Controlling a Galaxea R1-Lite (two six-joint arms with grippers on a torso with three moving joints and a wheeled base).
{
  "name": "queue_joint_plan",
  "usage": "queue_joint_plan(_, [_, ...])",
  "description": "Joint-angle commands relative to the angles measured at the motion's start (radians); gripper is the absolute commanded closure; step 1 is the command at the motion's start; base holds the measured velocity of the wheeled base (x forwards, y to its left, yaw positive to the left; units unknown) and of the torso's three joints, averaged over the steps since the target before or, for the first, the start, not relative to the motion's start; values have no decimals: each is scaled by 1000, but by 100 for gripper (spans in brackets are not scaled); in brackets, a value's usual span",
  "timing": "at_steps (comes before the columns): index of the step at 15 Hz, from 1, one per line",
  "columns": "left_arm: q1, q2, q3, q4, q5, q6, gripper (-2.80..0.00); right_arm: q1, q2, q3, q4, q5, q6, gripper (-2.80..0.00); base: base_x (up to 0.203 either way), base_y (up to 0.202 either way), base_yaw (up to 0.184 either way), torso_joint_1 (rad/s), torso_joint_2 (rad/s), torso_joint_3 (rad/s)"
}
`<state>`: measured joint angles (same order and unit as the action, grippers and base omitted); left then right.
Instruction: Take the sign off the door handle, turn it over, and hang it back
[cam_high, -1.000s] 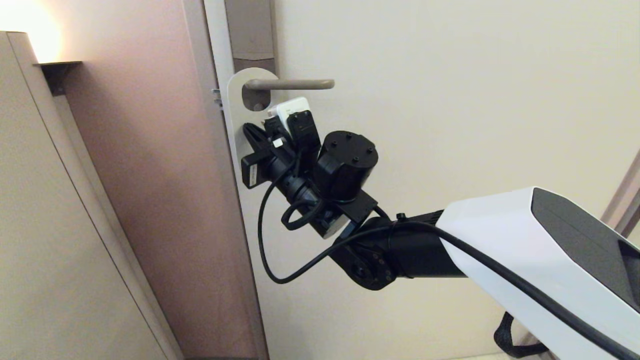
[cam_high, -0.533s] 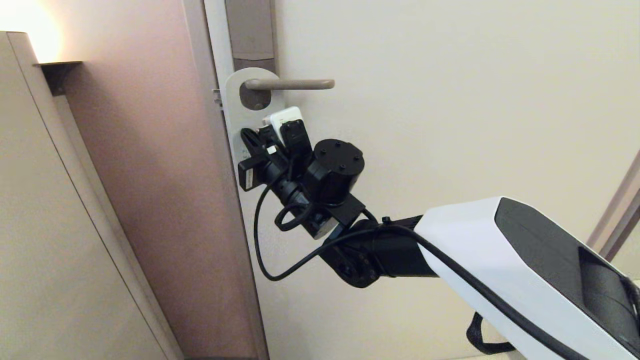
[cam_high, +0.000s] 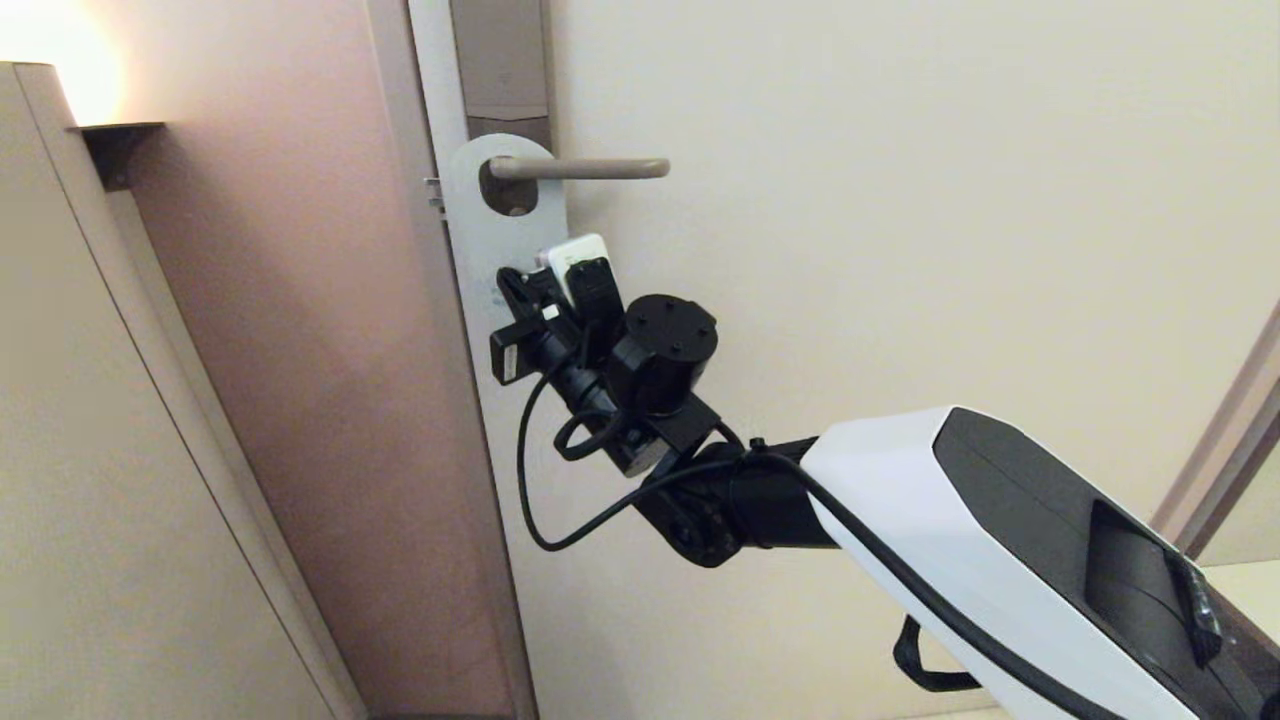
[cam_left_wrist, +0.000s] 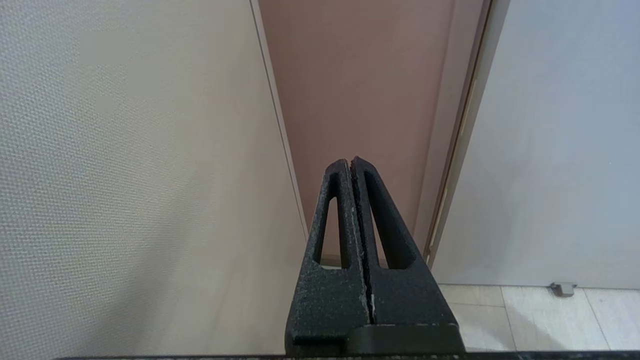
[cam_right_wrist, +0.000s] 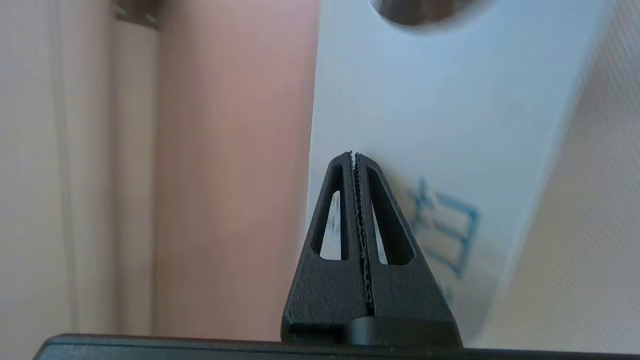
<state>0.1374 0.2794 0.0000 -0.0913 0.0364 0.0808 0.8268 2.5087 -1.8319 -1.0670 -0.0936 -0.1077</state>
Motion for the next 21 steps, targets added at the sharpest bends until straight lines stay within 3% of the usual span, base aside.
queue_joint_plan(1, [1,0,0,-1,0,0,0,-9,15,2,-7,-1,-1,0,0,0,0,0,0,0])
queue_joint_plan(8, [1,0,0,-1,0,0,0,-49,-46,38,-14,-26,-6,0,0,0,0,0,0,0])
queue_joint_plan(21, [1,0,0,-1,0,0,0,-152,-495,703,16,-31,-4,0,0,0,0,0,0,0])
